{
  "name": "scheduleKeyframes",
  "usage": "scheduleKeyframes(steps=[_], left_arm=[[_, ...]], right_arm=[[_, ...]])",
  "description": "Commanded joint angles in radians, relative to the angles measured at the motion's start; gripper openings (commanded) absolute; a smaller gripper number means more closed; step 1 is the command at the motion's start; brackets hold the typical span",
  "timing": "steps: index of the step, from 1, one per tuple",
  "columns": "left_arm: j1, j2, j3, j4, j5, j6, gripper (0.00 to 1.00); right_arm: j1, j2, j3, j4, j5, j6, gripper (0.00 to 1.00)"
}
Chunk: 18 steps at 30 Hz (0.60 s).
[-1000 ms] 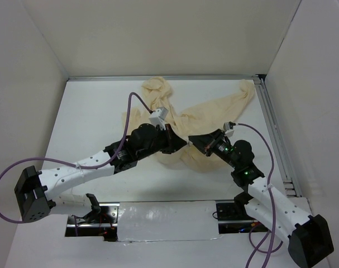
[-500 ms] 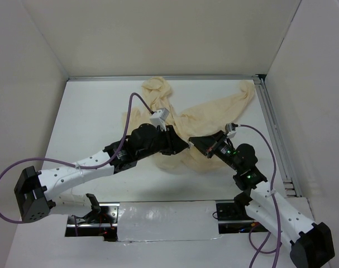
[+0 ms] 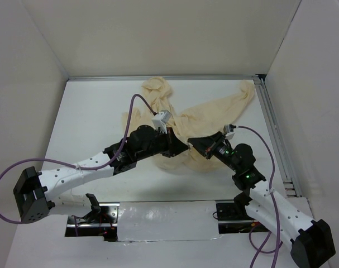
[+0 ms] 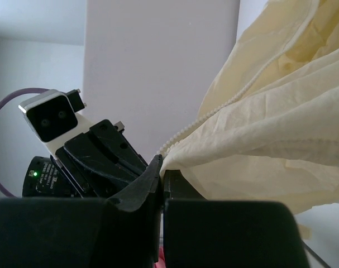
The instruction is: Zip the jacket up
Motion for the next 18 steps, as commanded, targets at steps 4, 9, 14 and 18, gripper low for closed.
scheduleKeyframes(steps=[4,9,14,18], left_arm=[[-0.003,-0.026,-0.017,0.109,0.068,0.073,0.0],[-0.003,0.02,0.0,0.031,0.119,0.133,0.0],[-0.003,0.014,-0.04,0.013,0.214,0.131,0.0],[-0.01,0.013,-0.069,-0.013,0.238,0.127,0.0]], right_arm=[[0.012,-0.034,-0.001,0.047,0.028,0.039,0.0],[0.009,-0.035,0.03,0.032,0.058,0.054,0.0],[-0.026,-0.014,0.076,0.021,0.043,0.065,0.0],[-0.068,0.0,0.102,0.023,0.009,0.073,0.0]])
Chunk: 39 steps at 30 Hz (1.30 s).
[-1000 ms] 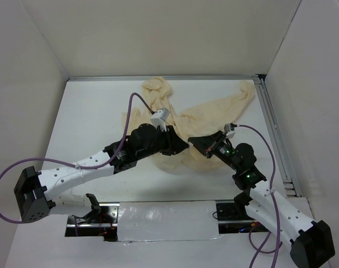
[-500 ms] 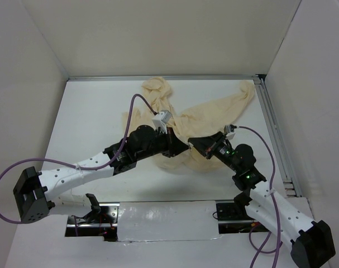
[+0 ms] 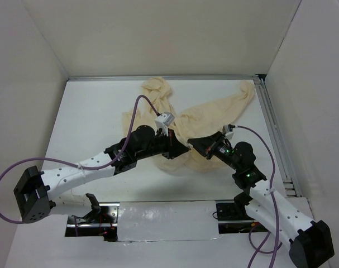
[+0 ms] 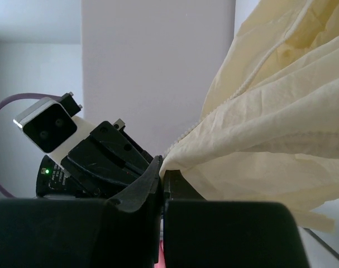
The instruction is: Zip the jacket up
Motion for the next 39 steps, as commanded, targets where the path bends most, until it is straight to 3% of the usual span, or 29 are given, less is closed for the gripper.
scheduleKeyframes(steps=[1,5,9,10,12,13,15,17,18,22,23,25,28,33,35,39], left_arm=[[-0.029,0.006,-0.044,-0.06,0.149,0.004,0.0],[-0.029,0.02,-0.043,-0.08,0.137,0.0,0.0],[-0.013,0.041,0.008,-0.105,0.071,-0.019,0.0],[-0.01,0.05,0.02,-0.111,0.052,-0.028,0.0],[0.008,0.058,0.054,-0.123,0.029,-0.039,0.0],[0.023,0.061,0.065,-0.132,0.02,-0.052,0.0],[0.043,0.066,0.098,-0.175,0.02,-0.084,0.0],[0.079,0.063,0.12,-0.203,0.037,-0.121,0.0],[0.105,0.057,0.126,-0.214,0.055,-0.144,0.0],[0.154,0.057,0.145,-0.244,0.083,-0.19,0.0],[0.16,0.058,0.152,-0.255,0.087,-0.198,0.0],[0.171,0.066,0.165,-0.264,0.09,-0.206,0.0],[0.18,0.075,0.181,-0.289,0.103,-0.217,0.0],[0.188,0.077,0.185,-0.306,0.123,-0.221,0.0],[0.189,0.075,0.183,-0.306,0.132,-0.218,0.0],[0.191,0.074,0.184,-0.306,0.144,-0.209,0.0]], right_arm=[[-0.047,0.004,0.088,0.058,0.047,0.03,0.0],[-0.062,0.012,0.131,-0.012,0.023,-0.027,0.0],[-0.056,0.042,0.251,-0.348,0.0,-0.22,0.0],[-0.055,0.036,0.248,-0.353,-0.008,-0.233,0.02],[-0.055,0.0,0.211,-0.368,-0.013,-0.251,0.12],[-0.056,-0.011,0.207,-0.379,-0.01,-0.282,0.24],[-0.055,-0.046,0.216,-0.473,0.007,-0.334,0.41],[-0.058,-0.083,0.23,-0.555,0.039,-0.371,0.49],[-0.056,-0.103,0.231,-0.592,0.049,-0.441,0.59],[-0.053,-0.131,0.242,-0.675,0.006,-0.576,0.66],[-0.048,-0.131,0.246,-0.69,0.0,-0.646,0.73],[-0.024,-0.116,0.257,-0.728,-0.016,-0.729,0.73],[0.124,-0.073,0.282,-0.761,0.1,-0.838,0.71],[0.319,-0.001,0.279,-0.671,0.34,-0.908,0.68],[0.399,0.022,0.268,-0.651,0.543,-0.918,0.65],[0.491,0.097,0.279,-0.617,0.754,-0.935,0.64]])
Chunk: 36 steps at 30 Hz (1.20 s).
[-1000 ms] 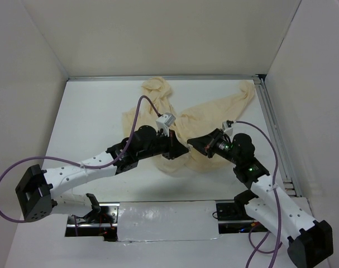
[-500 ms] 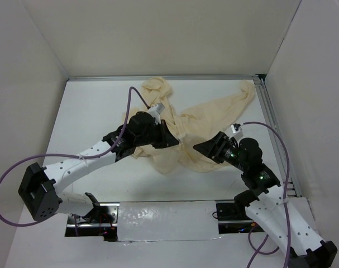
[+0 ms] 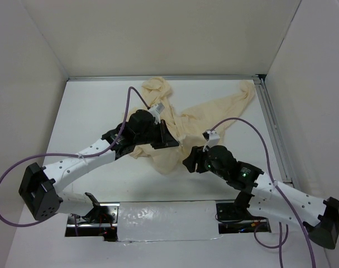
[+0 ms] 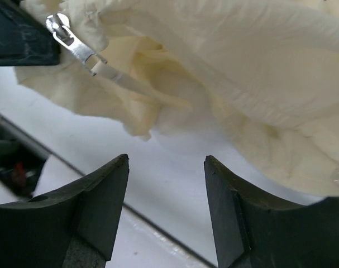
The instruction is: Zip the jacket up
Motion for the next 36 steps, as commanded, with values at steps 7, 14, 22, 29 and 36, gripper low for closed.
scheduleKeyframes(steps=[7,14,22,29,36], left_arm=[[0.008,0.006,0.044,0.016,0.062,0.001,0.0],[0.01,0.004,0.037,0.033,0.088,0.01,0.0],[0.016,0.0,0.04,0.019,0.066,0.017,0.0],[0.016,0.022,0.047,0.007,0.043,0.063,0.0],[0.013,0.067,0.052,-0.022,0.057,0.108,0.0]], right_arm=[[0.141,0.146,0.048,0.194,0.38,-0.111,0.63],[0.147,0.21,0.024,0.376,0.369,-0.186,0.63],[0.146,0.209,0.039,0.319,0.337,-0.151,0.23],[0.143,0.118,0.091,0.128,0.227,-0.108,0.0],[0.088,0.088,0.249,-0.041,0.099,-0.084,0.0]])
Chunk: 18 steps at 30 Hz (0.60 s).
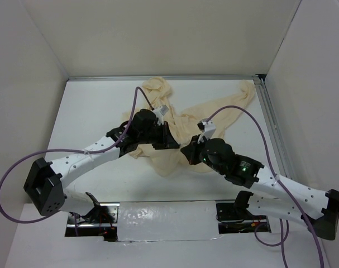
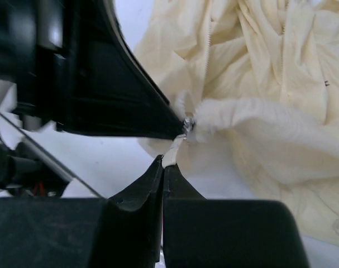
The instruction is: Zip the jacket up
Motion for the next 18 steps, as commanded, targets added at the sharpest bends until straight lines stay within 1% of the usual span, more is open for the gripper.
scheduleKeyframes(steps=[1,3,4,7,9,14,18], left_arm=[[-0.002,0.022,0.035,-0.004,0.015,0.053,0.0],[-0.015,0.034,0.041,-0.005,0.024,0.067,0.0],[-0.023,0.036,0.045,-0.008,0.014,0.08,0.0],[-0.044,0.04,0.052,-0.033,0.001,0.107,0.0],[-0.055,0.036,0.032,-0.027,0.021,0.113,0.0],[-0.083,0.008,-0.032,-0.022,0.062,0.108,0.0],[-0.124,-0.012,-0.066,-0.041,0.089,0.098,0.0]], right_arm=[[-0.052,-0.023,0.091,-0.081,-0.111,0.024,0.0],[-0.093,-0.012,0.133,-0.091,-0.178,0.04,0.0],[-0.134,-0.005,0.151,-0.104,-0.218,0.052,0.0],[-0.216,0.035,0.216,-0.145,-0.242,0.098,0.0],[-0.263,0.054,0.239,-0.148,-0.243,0.147,0.0],[-0.406,0.143,0.236,-0.075,-0.332,0.29,0.0],[-0.469,0.216,0.242,0.005,-0.364,0.374,0.0]])
